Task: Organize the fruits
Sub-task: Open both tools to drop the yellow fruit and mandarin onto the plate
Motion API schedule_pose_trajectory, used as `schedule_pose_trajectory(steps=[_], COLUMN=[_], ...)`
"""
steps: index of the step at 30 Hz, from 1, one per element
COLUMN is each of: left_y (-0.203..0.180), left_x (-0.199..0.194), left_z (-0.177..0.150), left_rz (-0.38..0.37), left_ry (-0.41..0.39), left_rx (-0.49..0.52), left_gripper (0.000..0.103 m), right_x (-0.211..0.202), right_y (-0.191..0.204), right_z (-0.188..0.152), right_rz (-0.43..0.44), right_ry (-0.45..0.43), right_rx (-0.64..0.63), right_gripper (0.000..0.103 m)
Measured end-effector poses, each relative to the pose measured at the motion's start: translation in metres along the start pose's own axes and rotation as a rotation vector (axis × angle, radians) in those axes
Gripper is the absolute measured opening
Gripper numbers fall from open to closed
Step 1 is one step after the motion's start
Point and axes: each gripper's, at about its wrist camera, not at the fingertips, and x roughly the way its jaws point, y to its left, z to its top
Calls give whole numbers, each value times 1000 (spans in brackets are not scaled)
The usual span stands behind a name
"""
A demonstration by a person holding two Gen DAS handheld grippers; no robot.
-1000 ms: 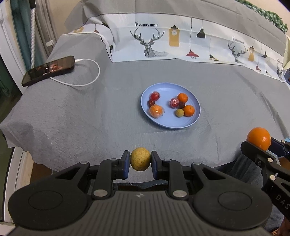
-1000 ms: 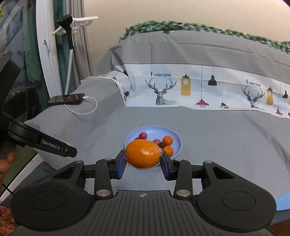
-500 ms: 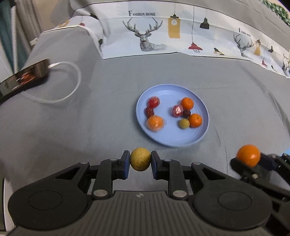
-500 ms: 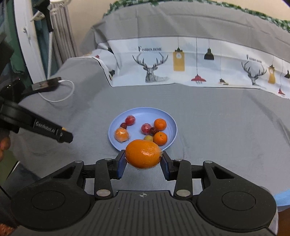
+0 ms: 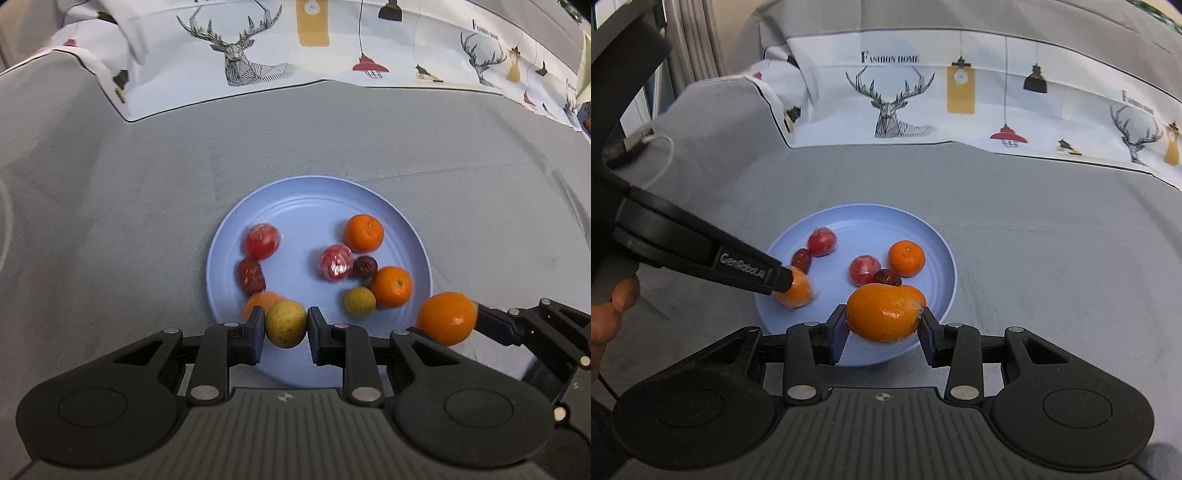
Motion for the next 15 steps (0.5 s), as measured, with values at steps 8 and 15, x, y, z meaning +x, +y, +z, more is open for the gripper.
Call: schedule_pose_trajectory(steps=[8, 15], left_y=[0, 23], left_x=[18, -32], left_z=[13, -23], left_rz=[26, 67], left_ry=[-54, -54], left_rx=[25, -63], left_gripper=[103, 103], right_x=[28, -18], right_y=[0, 2], right_z=[6, -4], right_rz=[25, -23], right_ry=[33, 44], right_rx=[-31, -17], right_gripper=[56, 94])
